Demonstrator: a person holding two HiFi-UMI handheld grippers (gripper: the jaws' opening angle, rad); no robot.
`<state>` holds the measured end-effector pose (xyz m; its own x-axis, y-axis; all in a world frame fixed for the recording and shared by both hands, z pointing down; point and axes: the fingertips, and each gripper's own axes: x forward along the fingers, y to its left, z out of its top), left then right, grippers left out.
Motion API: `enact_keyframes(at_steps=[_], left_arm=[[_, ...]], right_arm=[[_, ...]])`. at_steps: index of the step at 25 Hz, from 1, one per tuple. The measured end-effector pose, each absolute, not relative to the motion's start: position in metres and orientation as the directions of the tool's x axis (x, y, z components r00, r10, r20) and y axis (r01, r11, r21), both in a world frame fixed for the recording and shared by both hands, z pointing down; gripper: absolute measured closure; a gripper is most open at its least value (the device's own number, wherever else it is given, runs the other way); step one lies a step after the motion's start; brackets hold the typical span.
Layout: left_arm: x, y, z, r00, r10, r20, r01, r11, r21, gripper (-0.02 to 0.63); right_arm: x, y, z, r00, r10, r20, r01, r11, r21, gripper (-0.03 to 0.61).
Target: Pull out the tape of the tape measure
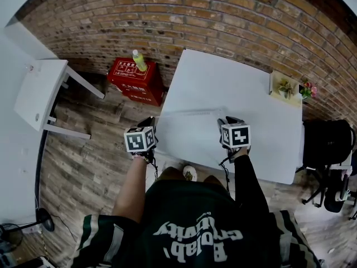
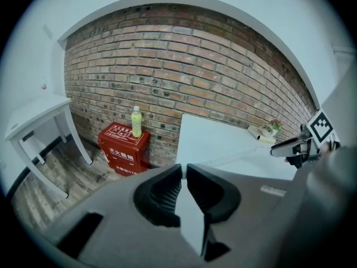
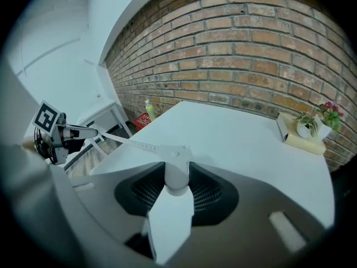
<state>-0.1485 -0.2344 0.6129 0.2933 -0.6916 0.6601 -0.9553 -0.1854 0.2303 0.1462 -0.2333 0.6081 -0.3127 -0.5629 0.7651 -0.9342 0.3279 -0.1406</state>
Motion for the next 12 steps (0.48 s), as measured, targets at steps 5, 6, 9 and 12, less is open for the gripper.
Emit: enact_keyframes(at_steps=[5, 6, 9, 12], left_arm=[[-0.1463, -0.2365, 0.6106, 0.298, -0.691, 0.658, -0.954, -0.196, 0.226, 0.575], [-0.1464, -0.2366, 0.6104, 0.298, -0.691, 0.658, -0.954, -0.197, 0.225, 0.575], [-0.1474, -0.2362, 0.6125, 0.294, -0.69, 0.662, -0.956, -0.196, 0.22, 0.575], [-0.1501, -0.2353, 0.6141, 0.284, -0.689, 0.667, -0.959, -0.188, 0.214, 0.575]], right_arm=[[0.1499, -0.234, 0.607, -0.309, -0.57, 0.761, -0.937, 0.321, -0.14, 0.43], [0.1503, -0.234, 0.6066, -0.309, -0.571, 0.76, -0.937, 0.321, -0.14, 0.43], [0.1507, -0.2336, 0.6067, -0.31, -0.571, 0.76, -0.936, 0.323, -0.139, 0.43], [0.1522, -0.2329, 0.6071, -0.303, -0.573, 0.762, -0.938, 0.321, -0.132, 0.43]])
